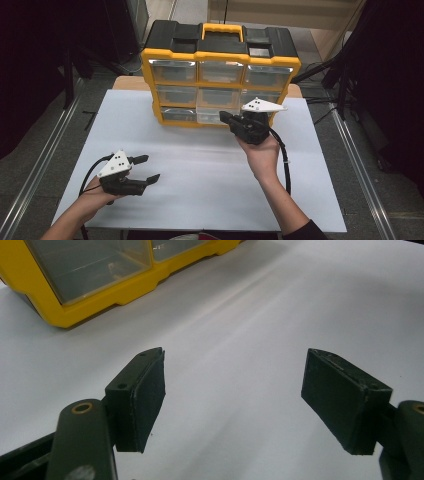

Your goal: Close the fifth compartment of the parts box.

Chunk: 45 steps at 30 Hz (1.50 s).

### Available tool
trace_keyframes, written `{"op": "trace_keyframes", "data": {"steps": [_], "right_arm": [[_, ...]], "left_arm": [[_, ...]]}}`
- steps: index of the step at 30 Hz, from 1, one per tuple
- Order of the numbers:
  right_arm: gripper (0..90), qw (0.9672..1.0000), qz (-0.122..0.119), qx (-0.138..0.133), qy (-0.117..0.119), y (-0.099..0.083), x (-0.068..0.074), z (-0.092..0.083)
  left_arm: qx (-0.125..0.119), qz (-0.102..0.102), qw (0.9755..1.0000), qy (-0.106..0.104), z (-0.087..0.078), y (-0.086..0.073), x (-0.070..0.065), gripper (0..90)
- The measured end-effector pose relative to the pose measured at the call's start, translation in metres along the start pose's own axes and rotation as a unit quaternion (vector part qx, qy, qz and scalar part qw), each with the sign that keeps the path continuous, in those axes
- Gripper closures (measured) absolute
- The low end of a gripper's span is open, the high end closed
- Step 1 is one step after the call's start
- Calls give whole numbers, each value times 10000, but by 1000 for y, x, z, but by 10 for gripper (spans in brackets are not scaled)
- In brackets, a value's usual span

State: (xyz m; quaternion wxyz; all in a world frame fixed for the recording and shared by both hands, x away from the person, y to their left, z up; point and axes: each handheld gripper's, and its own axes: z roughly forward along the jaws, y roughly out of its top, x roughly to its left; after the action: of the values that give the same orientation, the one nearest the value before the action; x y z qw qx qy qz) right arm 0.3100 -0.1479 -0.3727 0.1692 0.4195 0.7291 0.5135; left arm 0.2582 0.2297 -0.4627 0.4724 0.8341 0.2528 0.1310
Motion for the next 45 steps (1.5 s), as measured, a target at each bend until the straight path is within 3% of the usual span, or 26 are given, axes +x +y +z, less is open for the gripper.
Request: {"op": "trace_keyframes", "data": {"steps": [45], "right_arm": [[900, 9998, -155, -122, -82, 16, -7, 25]], "left_arm": [[26, -45, 10000, 15, 0, -1, 1, 257]]}}
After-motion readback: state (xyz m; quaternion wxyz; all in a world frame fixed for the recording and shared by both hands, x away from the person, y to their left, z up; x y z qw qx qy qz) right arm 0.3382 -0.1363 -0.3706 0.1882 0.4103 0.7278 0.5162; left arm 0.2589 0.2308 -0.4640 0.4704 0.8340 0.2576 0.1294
